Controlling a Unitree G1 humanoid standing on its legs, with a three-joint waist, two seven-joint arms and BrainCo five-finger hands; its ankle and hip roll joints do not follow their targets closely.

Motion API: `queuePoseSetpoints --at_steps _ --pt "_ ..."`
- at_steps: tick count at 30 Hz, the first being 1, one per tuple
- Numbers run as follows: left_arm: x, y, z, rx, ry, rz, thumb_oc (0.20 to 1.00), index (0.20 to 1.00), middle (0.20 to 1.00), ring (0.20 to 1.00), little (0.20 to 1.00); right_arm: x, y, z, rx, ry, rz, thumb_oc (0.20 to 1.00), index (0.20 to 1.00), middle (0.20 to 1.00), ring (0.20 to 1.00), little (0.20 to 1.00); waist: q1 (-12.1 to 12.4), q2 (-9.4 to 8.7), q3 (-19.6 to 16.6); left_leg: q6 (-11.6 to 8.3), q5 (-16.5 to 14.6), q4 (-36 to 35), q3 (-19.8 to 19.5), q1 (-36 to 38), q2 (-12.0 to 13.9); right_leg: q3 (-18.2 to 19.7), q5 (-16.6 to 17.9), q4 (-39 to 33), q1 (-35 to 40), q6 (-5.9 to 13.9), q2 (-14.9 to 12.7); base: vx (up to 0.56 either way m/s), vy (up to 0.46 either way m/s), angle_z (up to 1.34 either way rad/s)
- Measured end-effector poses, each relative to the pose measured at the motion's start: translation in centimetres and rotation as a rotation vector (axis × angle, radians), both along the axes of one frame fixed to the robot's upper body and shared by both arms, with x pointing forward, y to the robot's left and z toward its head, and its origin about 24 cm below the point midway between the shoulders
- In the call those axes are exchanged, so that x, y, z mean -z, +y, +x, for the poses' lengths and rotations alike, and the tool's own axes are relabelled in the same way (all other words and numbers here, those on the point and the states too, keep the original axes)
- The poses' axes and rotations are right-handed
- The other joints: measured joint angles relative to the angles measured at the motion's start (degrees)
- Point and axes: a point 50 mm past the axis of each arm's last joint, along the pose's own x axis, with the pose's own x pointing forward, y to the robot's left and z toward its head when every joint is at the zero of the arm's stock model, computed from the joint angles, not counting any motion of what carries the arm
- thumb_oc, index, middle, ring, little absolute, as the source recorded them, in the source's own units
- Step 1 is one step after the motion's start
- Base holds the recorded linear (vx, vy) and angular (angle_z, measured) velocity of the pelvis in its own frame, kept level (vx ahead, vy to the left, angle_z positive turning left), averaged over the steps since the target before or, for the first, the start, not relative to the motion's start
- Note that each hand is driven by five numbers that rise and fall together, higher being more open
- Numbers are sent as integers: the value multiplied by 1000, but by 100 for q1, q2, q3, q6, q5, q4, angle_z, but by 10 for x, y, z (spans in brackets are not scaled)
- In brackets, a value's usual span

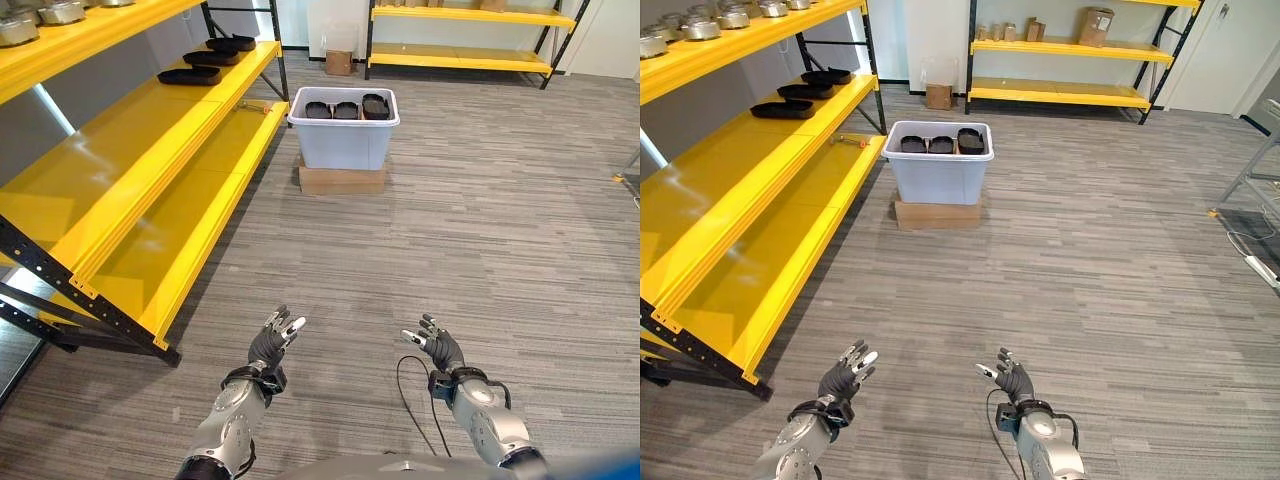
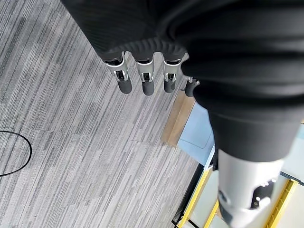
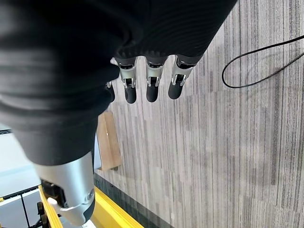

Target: Move parts from the plastic box to the shelf.

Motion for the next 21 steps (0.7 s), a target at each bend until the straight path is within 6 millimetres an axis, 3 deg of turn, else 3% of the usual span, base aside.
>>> queuePoseSetpoints --at_steps 4,6,8,9,10,11,12,14,15,16,17,18,19,20,21 --pt "-2 3 3 -11 -10 7 1000 1000 1000 1000 1000 -4 6 6 -24 -22 3 1000 1000 1000 1000 1000 -60 -47 172 145 -32 -11 106 -70 -25 69 -47 353 -256 47 -13 41 102 -17" --pt "-3 3 4 -8 -12 9 1000 1000 1000 1000 1000 -5 3 7 -13 -29 1 1000 1000 1000 1000 1000 -130 19 295 149 -25 -22 74 -55 48 25 -146 1078 -584 151 39 38 94 6" --pt "-4 3 9 -4 -19 11 1000 1000 1000 1000 1000 -2 1 3 0 -16 3 1000 1000 1000 1000 1000 -170 61 530 245 -77 139 9 44 104 -107 -273 3261 -1508 325 -9 101 97 30" --pt "-4 4 7 -3 -17 14 1000 1000 1000 1000 1000 -1 0 -2 3 -12 9 1000 1000 1000 1000 1000 -172 21 536 396 -210 281 -122 39 27 -59 -302 4191 -2021 338 -59 198 78 40" --pt "-4 3 7 -1 -16 13 1000 1000 1000 1000 1000 -2 0 -3 4 -16 14 1000 1000 1000 1000 1000 -180 19 553 466 -247 384 -160 29 36 14 -306 4483 -2245 332 -59 194 10 36" --pt "-3 3 7 0 -15 14 1000 1000 1000 1000 1000 -2 0 -3 4 -16 14 1000 1000 1000 1000 1000 -215 11 552 444 -247 404 -159 43 58 -6 -309 4483 -2260 335 -72 250 5 28" --pt "-4 5 8 -3 -20 16 1000 1000 1000 1000 1000 -3 1 -1 12 -22 21 1000 1000 1000 1000 1000 -303 32 547 434 -404 485 -297 71 24 -57 -326 3799 -2437 321 -149 318 -52 29" --pt "-6 5 10 -2 -25 18 1000 1000 1000 1000 1000 -4 2 -1 11 -27 23 1000 1000 1000 1000 1000 -393 32 539 329 -621 543 -345 174 -19 -169 -209 2405 -2460 353 -294 483 -94 22" --pt "-5 5 15 -2 -22 20 1000 1000 1000 1000 1000 -5 2 1 9 -32 23 1000 1000 1000 1000 1000 -440 -18 506 245 -866 591 -403 289 -85 -283 -80 833 -2430 370 -474 433 -75 16" --pt "-5 5 17 0 -27 21 1000 1000 1000 1000 1000 -5 2 2 7 -34 19 1000 1000 1000 1000 1000 -483 -121 484 211 -980 562 -423 469 -102 -196 -49 358 -2433 379 -514 514 -91 22" --pt "-4 3 16 -3 -25 13 1000 1000 1000 1000 1000 -5 2 2 2 -36 13 1000 1000 1000 1000 1000 -496 -146 457 132 -1163 576 -443 641 -40 71 -52 368 -2435 378 -483 312 -73 55" --pt "4 -5 5 -11 7 -19 1000 1000 1000 1000 1000 0 -1 -7 -6 -11 -11 1000 1000 1000 1000 1000 -664 -15 183 -11 -1466 319 -686 1224 299 111 -127 1278 -2303 386 -322 427 -110 59" --pt "8 -13 2 -6 23 -42 1000 1000 1000 1000 1000 3 -7 -9 -8 3 -36 1000 1000 1000 1000 1000 -619 113 103 -75 -1522 300 -784 1511 549 103 260 1538 -2201 434 -89 600 -201 67" --pt "10 -25 3 7 26 -72 1000 1000 1000 1000 1000 1 -15 0 -15 -7 -71 1000 1000 1000 1000 1000 -604 89 0 -515 -1082 961 -937 1413 807 -46 189 1585 -1864 -25 142 463 -178 43" --pt "7 -28 6 18 14 -76 1000 1000 1000 1000 1000 -6 -22 9 -11 -40 -92 1000 1000 1000 1000 1000 -685 98 -35 -707 -753 1292 -1087 1290 930 -277 -11 1547 -1657 -216 190 556 -220 60"
